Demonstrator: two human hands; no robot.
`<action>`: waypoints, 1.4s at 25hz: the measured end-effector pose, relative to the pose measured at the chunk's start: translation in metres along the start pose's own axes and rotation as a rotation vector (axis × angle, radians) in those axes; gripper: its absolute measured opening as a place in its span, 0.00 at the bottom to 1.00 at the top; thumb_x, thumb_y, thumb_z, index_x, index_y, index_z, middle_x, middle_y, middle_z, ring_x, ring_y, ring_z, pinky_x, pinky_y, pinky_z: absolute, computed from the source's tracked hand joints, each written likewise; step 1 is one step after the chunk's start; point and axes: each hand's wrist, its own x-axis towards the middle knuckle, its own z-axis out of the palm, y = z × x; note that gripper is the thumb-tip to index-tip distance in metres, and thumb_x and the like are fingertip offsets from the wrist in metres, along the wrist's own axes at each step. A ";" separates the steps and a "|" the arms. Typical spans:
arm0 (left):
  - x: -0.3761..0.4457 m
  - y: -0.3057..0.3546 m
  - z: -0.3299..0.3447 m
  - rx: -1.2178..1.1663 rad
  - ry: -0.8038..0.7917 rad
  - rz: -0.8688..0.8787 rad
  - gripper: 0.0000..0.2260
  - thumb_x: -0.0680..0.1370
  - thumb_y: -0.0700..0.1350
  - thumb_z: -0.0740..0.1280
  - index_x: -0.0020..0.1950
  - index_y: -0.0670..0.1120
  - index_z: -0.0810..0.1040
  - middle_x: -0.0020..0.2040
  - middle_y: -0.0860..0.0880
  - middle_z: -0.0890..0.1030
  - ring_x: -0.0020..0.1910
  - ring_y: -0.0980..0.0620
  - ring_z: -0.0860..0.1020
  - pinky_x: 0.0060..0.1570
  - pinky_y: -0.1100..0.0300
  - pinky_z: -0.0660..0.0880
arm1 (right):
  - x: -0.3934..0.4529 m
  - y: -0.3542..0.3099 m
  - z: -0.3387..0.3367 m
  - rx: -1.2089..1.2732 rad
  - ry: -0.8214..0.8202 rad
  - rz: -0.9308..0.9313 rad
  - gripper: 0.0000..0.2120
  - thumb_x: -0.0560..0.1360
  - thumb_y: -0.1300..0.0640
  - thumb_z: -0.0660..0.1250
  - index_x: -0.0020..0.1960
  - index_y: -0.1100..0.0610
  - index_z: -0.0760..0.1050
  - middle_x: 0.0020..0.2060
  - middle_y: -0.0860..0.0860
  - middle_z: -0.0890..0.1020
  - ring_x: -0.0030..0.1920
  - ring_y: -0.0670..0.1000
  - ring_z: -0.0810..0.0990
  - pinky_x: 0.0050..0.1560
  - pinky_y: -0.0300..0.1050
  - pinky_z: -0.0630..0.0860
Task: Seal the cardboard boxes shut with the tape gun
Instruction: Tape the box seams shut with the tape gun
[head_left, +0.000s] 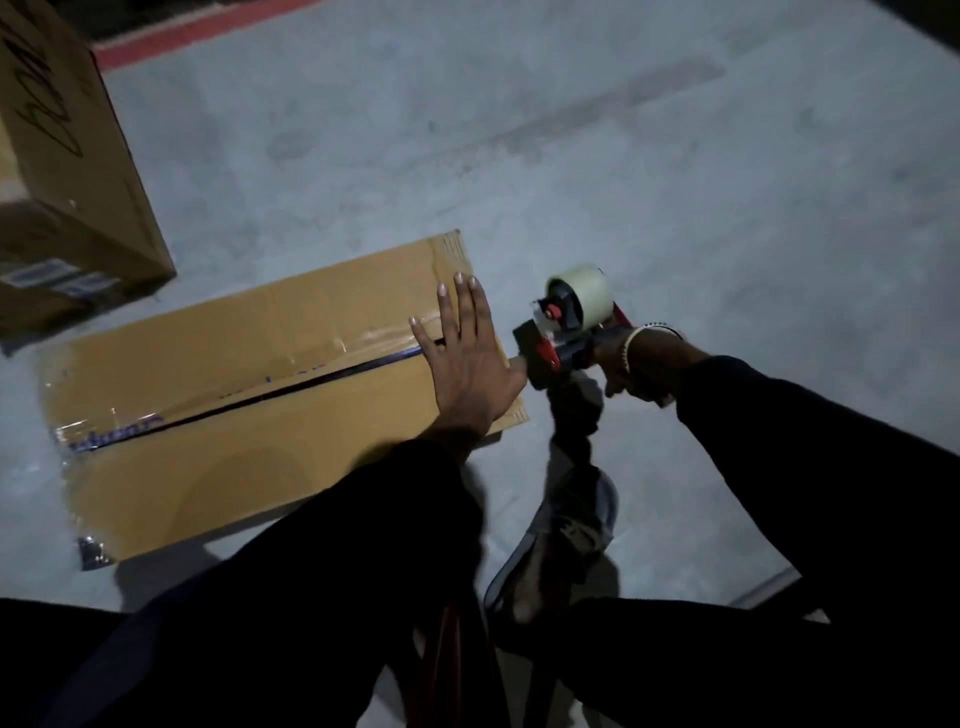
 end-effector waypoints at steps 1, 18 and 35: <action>-0.003 0.003 -0.003 0.008 -0.012 -0.022 0.50 0.71 0.60 0.61 0.85 0.39 0.42 0.85 0.42 0.41 0.84 0.41 0.39 0.75 0.26 0.45 | -0.016 -0.010 -0.004 -0.025 0.002 -0.056 0.13 0.78 0.63 0.69 0.62 0.61 0.76 0.45 0.56 0.81 0.26 0.44 0.80 0.25 0.40 0.75; -0.097 -0.013 -0.030 0.114 -0.328 0.398 0.35 0.82 0.46 0.62 0.85 0.42 0.49 0.85 0.38 0.48 0.84 0.39 0.41 0.82 0.42 0.43 | -0.186 -0.037 0.013 0.200 0.059 -0.059 0.10 0.76 0.61 0.67 0.45 0.69 0.79 0.25 0.54 0.66 0.23 0.51 0.62 0.30 0.38 0.60; 0.081 -0.057 -0.203 -1.483 -1.057 -0.583 0.16 0.85 0.42 0.60 0.66 0.32 0.76 0.56 0.34 0.84 0.50 0.38 0.87 0.47 0.49 0.86 | -0.199 -0.093 0.024 0.598 -0.322 -0.243 0.09 0.76 0.68 0.62 0.50 0.60 0.80 0.23 0.46 0.60 0.22 0.44 0.59 0.26 0.37 0.65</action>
